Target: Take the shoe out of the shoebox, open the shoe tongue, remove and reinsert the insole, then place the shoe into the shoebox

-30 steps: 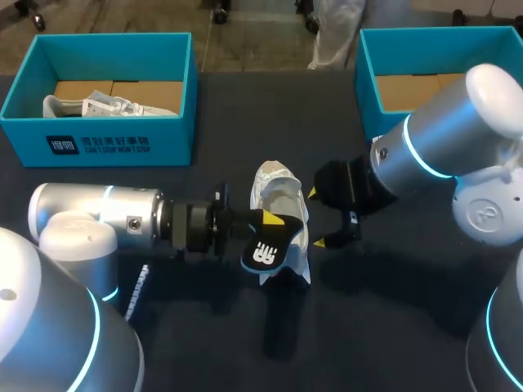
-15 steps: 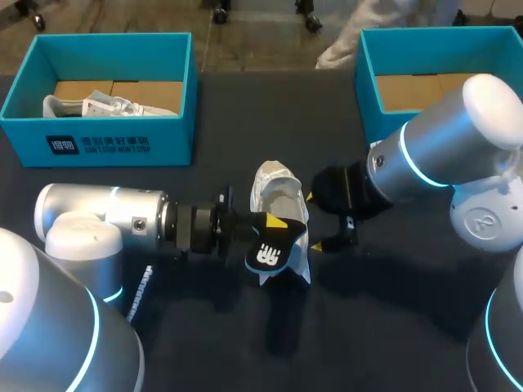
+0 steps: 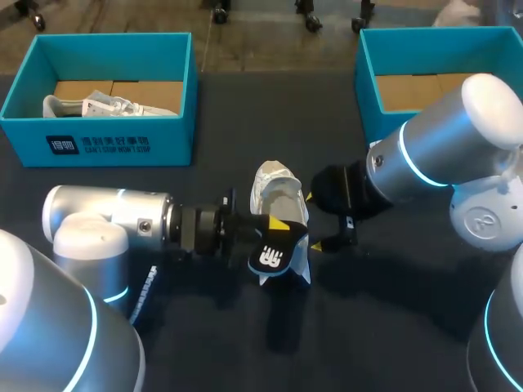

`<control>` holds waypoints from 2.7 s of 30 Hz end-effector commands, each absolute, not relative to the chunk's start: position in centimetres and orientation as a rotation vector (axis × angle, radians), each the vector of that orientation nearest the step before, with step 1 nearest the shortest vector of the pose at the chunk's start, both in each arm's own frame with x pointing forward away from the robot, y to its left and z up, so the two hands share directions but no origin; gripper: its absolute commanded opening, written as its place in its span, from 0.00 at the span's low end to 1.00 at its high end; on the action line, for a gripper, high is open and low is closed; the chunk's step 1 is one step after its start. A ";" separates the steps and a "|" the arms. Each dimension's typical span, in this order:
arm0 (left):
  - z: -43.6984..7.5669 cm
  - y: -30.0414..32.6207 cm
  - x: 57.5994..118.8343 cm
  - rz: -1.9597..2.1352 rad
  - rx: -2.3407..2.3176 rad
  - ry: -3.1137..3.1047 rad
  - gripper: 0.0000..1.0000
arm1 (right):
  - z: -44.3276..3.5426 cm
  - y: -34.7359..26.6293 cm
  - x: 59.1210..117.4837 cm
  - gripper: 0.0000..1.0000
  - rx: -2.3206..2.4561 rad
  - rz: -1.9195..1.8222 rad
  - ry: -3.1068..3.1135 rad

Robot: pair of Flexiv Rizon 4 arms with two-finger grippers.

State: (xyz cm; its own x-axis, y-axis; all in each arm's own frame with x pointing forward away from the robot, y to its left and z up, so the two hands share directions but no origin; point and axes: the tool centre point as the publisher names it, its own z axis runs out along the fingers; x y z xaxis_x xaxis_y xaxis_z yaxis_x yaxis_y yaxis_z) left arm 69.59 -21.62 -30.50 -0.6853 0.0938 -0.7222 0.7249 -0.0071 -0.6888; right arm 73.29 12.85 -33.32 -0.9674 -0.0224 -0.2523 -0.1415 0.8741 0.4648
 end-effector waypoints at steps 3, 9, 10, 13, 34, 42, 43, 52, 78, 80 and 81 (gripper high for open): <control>-30.7 -22.2 70.0 -1.750 0.845 1.793 0.00 | -33.4 12.9 73.2 1.00 -0.124 0.724 2.804; -31.5 -22.5 70.0 -1.756 0.851 1.806 0.00 | -33.4 12.9 73.2 1.00 -0.124 0.724 2.804; -31.7 -22.5 70.0 -1.754 0.851 1.815 0.00 | -33.4 12.9 73.2 1.00 -0.124 0.724 2.804; -32.2 -22.4 70.2 -1.745 0.851 1.829 0.00 | -33.4 12.9 73.2 1.00 -0.124 0.724 2.804; -35.0 -22.9 73.2 -1.702 0.859 1.828 0.00 | -33.4 12.9 73.2 1.00 -0.124 0.724 2.804; -36.3 -22.7 74.0 -1.675 0.871 1.858 0.00 | -33.4 12.9 73.2 1.00 -0.124 0.724 2.804; -36.3 -22.7 74.0 -1.675 0.871 1.858 0.00 | -33.4 12.9 73.2 1.00 -0.124 0.724 2.804; -35.6 -22.8 73.9 -1.676 0.865 1.858 0.28 | -33.4 12.9 73.2 1.00 -0.124 0.724 2.804; -32.7 -21.7 72.8 -1.649 0.875 1.924 0.41 | -33.4 12.9 73.2 1.00 -0.124 0.724 2.804; -32.4 -21.5 72.8 -1.643 0.866 1.929 0.40 | -33.4 12.9 73.2 1.00 -0.124 0.724 2.804; -32.3 -21.4 72.8 -1.643 0.863 1.929 0.40 | -33.4 12.9 73.2 1.00 -0.124 0.724 2.804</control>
State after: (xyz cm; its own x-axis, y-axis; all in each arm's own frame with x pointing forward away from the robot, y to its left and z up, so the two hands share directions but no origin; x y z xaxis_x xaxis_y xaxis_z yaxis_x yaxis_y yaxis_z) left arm 73.26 -21.90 -32.89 -0.6970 0.1678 -0.6971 0.7144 0.0800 -0.6951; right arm 73.25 12.82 -33.34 -0.9672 -0.0219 -0.2532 -0.1415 0.8740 0.4649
